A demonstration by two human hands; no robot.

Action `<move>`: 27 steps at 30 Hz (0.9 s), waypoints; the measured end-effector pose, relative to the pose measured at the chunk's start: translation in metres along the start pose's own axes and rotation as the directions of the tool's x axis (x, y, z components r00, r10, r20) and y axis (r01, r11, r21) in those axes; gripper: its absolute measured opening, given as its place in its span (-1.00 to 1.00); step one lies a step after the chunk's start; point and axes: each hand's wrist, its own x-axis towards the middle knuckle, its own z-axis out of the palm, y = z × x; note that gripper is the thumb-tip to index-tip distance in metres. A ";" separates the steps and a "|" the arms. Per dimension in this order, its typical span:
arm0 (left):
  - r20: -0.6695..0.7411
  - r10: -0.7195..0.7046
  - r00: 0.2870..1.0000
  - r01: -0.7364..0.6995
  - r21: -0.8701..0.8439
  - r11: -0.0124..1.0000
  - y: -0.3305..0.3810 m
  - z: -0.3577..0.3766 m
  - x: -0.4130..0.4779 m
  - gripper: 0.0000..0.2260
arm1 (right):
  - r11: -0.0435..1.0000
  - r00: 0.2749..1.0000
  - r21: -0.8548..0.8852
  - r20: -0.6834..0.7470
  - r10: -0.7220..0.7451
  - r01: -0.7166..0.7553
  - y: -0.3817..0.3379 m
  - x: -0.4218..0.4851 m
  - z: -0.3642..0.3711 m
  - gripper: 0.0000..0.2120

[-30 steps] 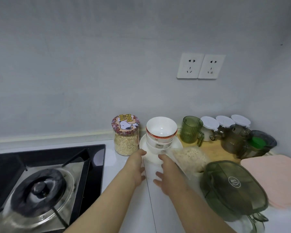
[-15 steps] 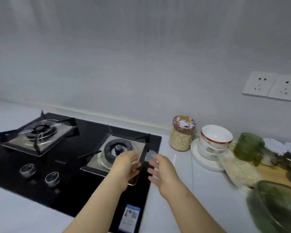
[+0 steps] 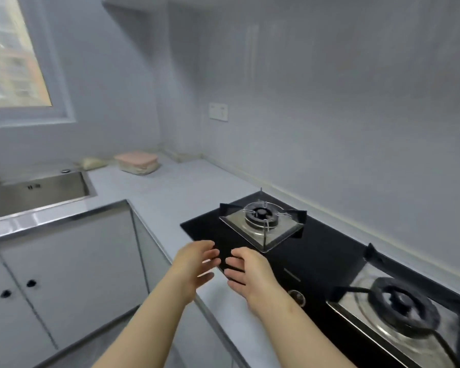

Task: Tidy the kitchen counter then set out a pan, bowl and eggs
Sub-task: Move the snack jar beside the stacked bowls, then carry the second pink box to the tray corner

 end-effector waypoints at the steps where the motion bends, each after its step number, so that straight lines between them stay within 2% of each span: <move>1: -0.024 0.008 1.000 -0.008 -0.002 1.000 0.012 -0.022 0.013 -0.84 | 1.000 1.000 -0.009 0.031 -0.004 0.004 -0.001 0.011 0.029 -0.73; 4: -0.093 0.053 0.994 -0.054 -0.011 0.998 0.042 -0.096 0.057 -0.82 | 0.999 0.994 -0.032 0.110 0.012 -0.008 0.000 0.047 0.121 -0.76; 10: -0.167 0.048 0.985 -0.059 -0.057 0.997 0.085 -0.193 0.129 -0.84 | 0.996 0.985 -0.068 0.159 0.063 -0.053 -0.001 0.109 0.229 -0.84; 16: -0.210 0.014 0.978 -0.030 -0.071 0.997 0.121 -0.244 0.220 -0.85 | 0.988 0.970 -0.150 0.230 0.073 -0.039 -0.017 0.195 0.307 -0.90; 21: -0.241 0.032 0.970 -0.040 -0.028 0.999 0.167 -0.259 0.304 -0.90 | 0.993 0.963 -0.117 0.263 0.051 -0.021 -0.048 0.284 0.361 -0.85; 27: -0.261 0.022 0.965 -0.033 -0.038 0.999 0.228 -0.277 0.398 -0.88 | 0.991 0.964 -0.111 0.247 0.100 -0.074 -0.086 0.379 0.422 -0.84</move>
